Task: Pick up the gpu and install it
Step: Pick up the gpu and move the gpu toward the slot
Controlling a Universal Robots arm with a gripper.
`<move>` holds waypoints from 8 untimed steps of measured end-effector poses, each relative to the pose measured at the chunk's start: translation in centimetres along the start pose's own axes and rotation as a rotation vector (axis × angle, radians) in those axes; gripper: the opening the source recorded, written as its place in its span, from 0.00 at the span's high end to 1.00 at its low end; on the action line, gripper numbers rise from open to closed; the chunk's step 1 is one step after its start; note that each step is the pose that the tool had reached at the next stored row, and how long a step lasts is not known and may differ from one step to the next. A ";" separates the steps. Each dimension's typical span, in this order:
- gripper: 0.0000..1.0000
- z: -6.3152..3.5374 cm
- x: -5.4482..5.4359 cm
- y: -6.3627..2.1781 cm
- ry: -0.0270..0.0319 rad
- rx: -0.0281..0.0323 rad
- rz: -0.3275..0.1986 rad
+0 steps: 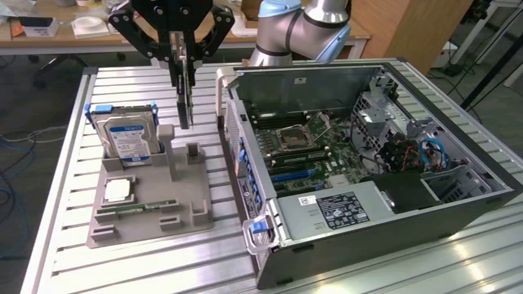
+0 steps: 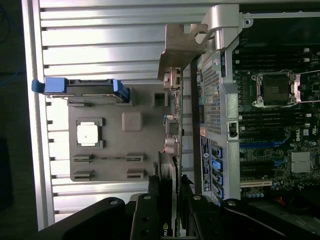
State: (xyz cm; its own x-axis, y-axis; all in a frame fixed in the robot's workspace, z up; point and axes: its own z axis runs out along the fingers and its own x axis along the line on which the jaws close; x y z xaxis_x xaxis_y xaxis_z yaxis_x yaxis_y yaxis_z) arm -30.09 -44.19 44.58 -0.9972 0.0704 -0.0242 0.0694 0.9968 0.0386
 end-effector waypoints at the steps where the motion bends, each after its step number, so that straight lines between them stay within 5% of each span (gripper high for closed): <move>1: 0.74 -0.02 -0.1 0.01 0.0003 0.0003 0.000; 8: 0.74 0.08 -2.8 0.20 0.0000 -0.0001 -0.002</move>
State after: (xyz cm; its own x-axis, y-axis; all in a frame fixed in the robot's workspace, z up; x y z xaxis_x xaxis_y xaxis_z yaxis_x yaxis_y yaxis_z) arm -27.32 -44.19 44.58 -0.9974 0.0685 -0.0242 0.0676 0.9970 0.0386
